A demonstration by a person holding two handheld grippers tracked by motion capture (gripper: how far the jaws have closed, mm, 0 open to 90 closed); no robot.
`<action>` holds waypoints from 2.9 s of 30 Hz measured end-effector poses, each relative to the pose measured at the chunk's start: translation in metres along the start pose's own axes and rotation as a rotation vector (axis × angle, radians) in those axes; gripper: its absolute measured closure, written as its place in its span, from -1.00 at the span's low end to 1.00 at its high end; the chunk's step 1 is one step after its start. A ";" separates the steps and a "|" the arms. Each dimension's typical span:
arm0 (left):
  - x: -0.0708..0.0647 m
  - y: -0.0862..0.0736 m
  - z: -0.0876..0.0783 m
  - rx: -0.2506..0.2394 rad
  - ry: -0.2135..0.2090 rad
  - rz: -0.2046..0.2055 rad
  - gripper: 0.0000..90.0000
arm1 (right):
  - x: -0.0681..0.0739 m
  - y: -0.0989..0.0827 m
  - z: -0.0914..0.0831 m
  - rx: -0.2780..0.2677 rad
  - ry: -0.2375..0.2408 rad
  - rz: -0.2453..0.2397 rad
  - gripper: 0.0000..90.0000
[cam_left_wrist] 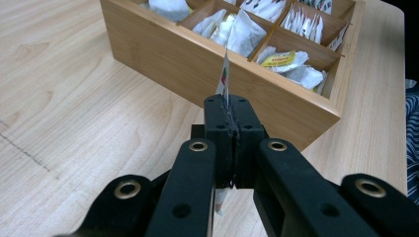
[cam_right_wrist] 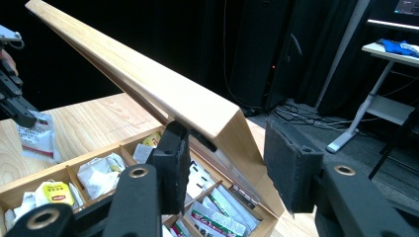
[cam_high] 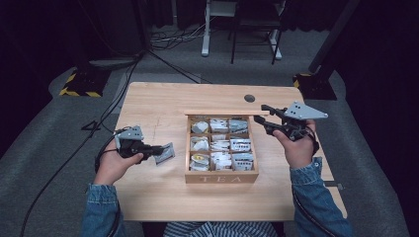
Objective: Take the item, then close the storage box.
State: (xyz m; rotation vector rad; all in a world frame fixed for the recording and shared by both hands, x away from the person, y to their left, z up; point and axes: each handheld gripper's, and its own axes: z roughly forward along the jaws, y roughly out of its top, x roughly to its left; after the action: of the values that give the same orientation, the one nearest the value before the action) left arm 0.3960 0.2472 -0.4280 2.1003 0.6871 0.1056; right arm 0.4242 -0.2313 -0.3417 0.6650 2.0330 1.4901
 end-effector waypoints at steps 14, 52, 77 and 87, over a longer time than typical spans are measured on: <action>0.014 -0.010 0.014 0.029 0.008 -0.082 0.96 | 0.001 -0.001 0.000 0.004 0.002 -0.001 0.19; 0.016 -0.004 -0.007 -0.024 0.189 -0.085 -0.33 | 0.004 -0.003 -0.002 0.021 0.005 -0.003 0.16; 0.021 -0.009 -0.028 -0.070 0.275 -0.147 -0.30 | 0.010 -0.003 -0.010 0.161 0.056 -0.012 0.07; 0.024 -0.009 -0.023 -0.059 0.248 -0.154 -0.30 | 0.021 -0.001 -0.015 0.251 0.065 -0.037 0.01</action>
State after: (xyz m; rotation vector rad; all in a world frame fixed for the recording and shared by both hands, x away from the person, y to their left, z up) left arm 0.4049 0.2803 -0.4252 1.9889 0.9798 0.2997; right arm 0.3988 -0.2284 -0.3417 0.6787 2.2931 1.2623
